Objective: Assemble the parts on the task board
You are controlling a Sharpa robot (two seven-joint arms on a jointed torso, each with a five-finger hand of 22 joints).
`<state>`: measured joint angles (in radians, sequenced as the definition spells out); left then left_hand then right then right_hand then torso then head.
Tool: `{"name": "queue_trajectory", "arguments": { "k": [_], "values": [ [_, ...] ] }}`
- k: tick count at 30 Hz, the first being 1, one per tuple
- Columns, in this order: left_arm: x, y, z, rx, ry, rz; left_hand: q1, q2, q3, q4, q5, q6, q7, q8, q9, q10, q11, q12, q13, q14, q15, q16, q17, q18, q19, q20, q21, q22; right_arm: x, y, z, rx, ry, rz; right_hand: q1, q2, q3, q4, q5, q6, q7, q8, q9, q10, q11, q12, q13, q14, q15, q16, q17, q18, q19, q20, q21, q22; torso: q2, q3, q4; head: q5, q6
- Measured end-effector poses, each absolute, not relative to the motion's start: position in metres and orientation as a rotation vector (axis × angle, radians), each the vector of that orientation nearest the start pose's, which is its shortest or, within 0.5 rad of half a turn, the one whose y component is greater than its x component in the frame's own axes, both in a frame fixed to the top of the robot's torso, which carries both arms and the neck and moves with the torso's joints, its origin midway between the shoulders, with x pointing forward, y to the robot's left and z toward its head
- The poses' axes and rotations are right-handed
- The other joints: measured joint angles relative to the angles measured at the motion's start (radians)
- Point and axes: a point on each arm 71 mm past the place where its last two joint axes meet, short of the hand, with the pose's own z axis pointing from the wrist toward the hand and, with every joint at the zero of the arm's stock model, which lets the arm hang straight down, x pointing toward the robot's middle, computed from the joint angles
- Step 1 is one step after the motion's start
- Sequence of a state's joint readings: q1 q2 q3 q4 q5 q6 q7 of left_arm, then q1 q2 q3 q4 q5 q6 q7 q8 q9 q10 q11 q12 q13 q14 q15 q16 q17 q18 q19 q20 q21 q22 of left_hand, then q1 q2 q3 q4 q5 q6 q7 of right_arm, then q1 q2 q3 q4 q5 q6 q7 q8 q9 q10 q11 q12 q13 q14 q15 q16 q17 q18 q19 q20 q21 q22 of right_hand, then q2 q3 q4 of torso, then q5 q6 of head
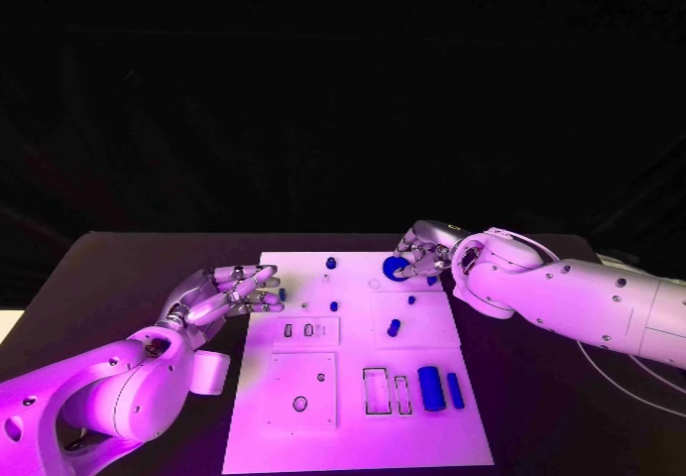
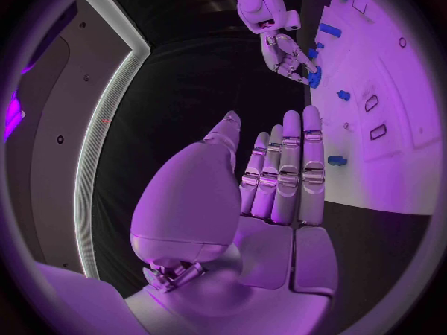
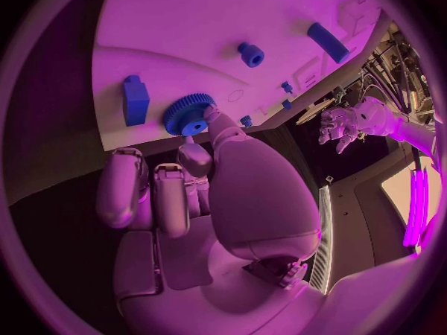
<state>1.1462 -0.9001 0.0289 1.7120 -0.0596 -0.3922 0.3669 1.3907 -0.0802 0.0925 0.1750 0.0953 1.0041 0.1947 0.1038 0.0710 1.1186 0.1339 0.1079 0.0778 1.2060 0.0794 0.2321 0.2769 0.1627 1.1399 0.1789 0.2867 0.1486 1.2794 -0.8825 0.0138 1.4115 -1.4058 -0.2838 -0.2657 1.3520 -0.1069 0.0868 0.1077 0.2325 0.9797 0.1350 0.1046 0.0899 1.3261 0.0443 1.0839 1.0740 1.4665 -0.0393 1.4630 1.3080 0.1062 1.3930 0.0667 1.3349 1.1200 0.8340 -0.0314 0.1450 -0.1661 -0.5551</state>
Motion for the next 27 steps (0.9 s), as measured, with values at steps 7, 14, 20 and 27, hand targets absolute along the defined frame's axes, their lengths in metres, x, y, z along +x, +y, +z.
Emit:
{"name": "queue_trajectory", "arguments": {
  "k": [7,14,20,27],
  "values": [
    [0.454,0.186,-0.163,-1.084,1.435,-1.601,0.000,0.000,0.000,0.000,0.000,0.000,0.000,0.000,0.000,0.000,0.000,0.000,0.000,0.000,0.000,0.000,0.000,0.000,0.000,0.000,0.000,0.000,0.528,-0.268,-0.137,0.075,1.633,0.384,0.004,0.004,0.000,0.000,0.000,0.013,-0.005,0.011,0.002,0.028,-0.003,0.077,0.081,0.000,0.000,0.019,0.000,-0.014,0.004,0.004,0.012,0.021,0.000,-0.0003,0.0001,0.002,-0.001],
    [0.454,0.187,-0.163,-1.084,1.435,-1.602,0.000,0.000,0.002,-0.002,0.000,0.000,0.000,0.000,0.000,0.000,0.000,0.000,0.000,0.000,0.000,0.000,0.001,0.000,0.000,0.000,0.000,0.000,0.528,-0.266,-0.136,0.057,1.632,0.377,0.028,0.020,0.015,-0.008,-0.016,0.035,-0.007,0.019,0.004,0.044,-0.006,0.119,0.131,0.000,0.000,0.027,0.000,-0.014,0.008,0.000,0.021,0.037,0.000,-0.0007,0.0004,0.001,-0.003],
    [0.454,0.187,-0.163,-1.084,1.434,-1.602,0.000,0.000,0.003,-0.003,0.000,0.000,0.000,0.000,0.000,0.000,0.000,0.000,0.000,0.000,0.000,-0.004,0.003,0.000,0.000,0.000,0.000,0.000,0.528,-0.264,-0.135,0.021,1.625,0.362,0.042,0.024,0.031,-0.022,-0.025,0.044,-0.007,0.017,0.003,0.044,-0.006,0.131,0.146,0.000,0.000,0.031,0.000,-0.014,0.007,0.000,0.029,0.049,0.001,-0.0008,0.0011,0.000,-0.004],
    [0.454,0.187,-0.163,-1.083,1.433,-1.602,0.000,0.000,0.003,-0.003,0.000,0.000,0.000,0.000,0.000,0.000,0.000,0.000,0.000,0.000,0.000,-0.004,0.003,0.000,0.000,0.000,0.000,0.000,0.524,-0.255,-0.133,-0.031,1.589,0.361,0.067,0.036,0.079,-0.041,-0.030,0.070,-0.013,0.020,0.001,0.055,-0.006,0.166,0.186,0.000,0.000,0.043,0.000,-0.014,0.025,-0.004,0.053,0.086,0.001,-0.0008,0.0016,-0.001,-0.003]
  ]
}}
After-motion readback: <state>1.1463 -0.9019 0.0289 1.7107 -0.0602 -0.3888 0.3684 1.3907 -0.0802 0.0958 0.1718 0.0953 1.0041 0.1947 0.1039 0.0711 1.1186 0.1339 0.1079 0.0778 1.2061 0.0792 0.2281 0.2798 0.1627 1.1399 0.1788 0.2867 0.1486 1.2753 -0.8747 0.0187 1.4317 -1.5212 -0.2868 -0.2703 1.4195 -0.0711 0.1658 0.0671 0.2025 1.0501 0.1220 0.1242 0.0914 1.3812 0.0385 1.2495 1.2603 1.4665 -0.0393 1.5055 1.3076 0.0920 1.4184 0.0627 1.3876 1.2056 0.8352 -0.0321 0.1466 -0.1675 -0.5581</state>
